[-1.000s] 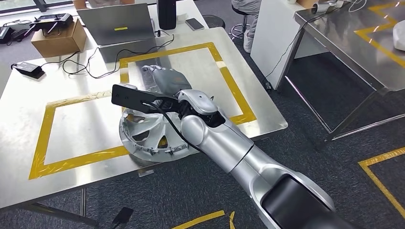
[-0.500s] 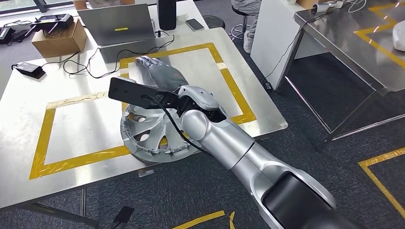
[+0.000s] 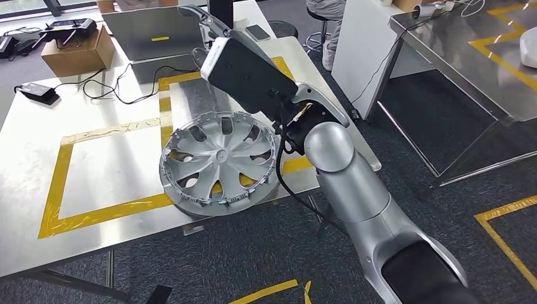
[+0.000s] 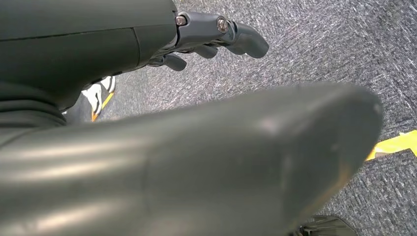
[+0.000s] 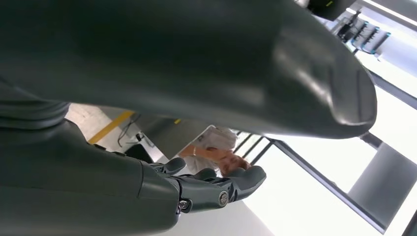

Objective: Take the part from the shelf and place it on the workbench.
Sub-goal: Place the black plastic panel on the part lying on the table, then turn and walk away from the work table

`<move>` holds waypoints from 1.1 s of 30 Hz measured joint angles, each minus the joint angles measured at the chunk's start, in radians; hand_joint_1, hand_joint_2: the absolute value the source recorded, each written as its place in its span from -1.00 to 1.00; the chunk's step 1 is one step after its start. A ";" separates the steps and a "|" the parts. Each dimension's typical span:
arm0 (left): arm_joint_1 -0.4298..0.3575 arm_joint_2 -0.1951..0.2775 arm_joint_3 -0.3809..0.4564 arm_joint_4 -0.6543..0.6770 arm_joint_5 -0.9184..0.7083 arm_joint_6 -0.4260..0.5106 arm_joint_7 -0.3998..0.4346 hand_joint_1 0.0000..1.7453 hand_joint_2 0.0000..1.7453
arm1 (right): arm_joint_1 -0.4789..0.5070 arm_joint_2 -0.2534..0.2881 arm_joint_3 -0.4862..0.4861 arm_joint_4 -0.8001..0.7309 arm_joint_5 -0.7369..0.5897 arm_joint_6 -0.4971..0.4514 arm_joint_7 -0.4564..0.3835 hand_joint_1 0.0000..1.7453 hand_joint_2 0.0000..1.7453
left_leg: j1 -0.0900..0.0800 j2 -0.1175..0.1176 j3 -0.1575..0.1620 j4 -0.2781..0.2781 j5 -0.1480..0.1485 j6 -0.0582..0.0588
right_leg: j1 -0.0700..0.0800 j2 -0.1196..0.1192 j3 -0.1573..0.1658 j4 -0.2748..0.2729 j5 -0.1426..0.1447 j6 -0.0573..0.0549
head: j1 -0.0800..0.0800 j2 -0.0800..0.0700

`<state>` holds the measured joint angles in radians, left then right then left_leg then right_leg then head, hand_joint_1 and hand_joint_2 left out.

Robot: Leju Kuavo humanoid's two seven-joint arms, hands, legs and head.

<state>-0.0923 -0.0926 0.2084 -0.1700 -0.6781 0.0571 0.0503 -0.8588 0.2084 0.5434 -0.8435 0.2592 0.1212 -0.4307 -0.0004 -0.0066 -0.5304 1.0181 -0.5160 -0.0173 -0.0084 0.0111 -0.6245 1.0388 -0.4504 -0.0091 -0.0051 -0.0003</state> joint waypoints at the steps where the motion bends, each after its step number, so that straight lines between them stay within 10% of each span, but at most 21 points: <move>1: 0.002 0.000 0.002 0.000 0.002 0.004 -0.002 -1.00 -1.00 | 0.015 -0.012 -0.001 -0.034 0.001 0.001 -0.004 -1.00 -1.00 | 0.000 0.000 0.000 0.000 0.000 0.000 | 0.000 0.000 0.000 0.000 0.000 0.000 | 0.000 0.000; 16: 0.027 -0.002 0.033 0.000 0.010 0.046 0.010 -1.00 -1.00 | 0.186 -0.113 -0.001 -0.268 -0.008 0.004 -0.060 -1.00 -1.00 | 0.000 0.000 0.002 0.000 0.000 0.001 | 0.000 0.000 0.003 0.000 0.000 0.000 | 0.000 0.000; 22: 0.026 -0.002 0.033 0.000 0.004 0.043 0.001 -1.00 -1.00 | 0.206 -0.119 -0.001 -0.281 -0.017 0.020 -0.075 -1.00 -1.00 | 0.002 -0.001 0.011 -0.023 0.013 0.024 | -0.002 -0.003 0.006 -0.012 0.006 0.019 | -0.001 0.000; 28: 0.027 -0.004 0.037 0.000 0.003 0.033 -0.008 -1.00 -1.00 | 0.226 -0.128 -0.001 -0.287 -0.013 0.026 -0.078 -1.00 -1.00 | 0.013 -0.019 0.028 -0.045 0.023 0.027 | -0.009 -0.007 -0.126 0.249 -0.093 0.036 | 0.004 0.000; 33: 0.025 -0.008 0.042 -0.001 0.001 0.029 -0.008 -1.00 -1.00 | 0.229 -0.131 -0.001 -0.287 -0.007 0.027 -0.080 -1.00 -1.00 | 0.029 -0.062 0.017 -0.004 -0.007 -0.006 | -0.023 0.032 -0.015 0.022 0.010 0.044 | 0.007 0.000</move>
<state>-0.0676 -0.1005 0.2500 -0.1708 -0.6771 0.0864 0.0423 -0.6300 0.0769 0.5425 -1.1304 0.2521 0.1483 -0.5105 0.0282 -0.0686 -0.5137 1.0143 -0.5234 -0.0234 -0.0315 0.0431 -0.6399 1.0603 -0.4409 0.0353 0.0015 -0.0002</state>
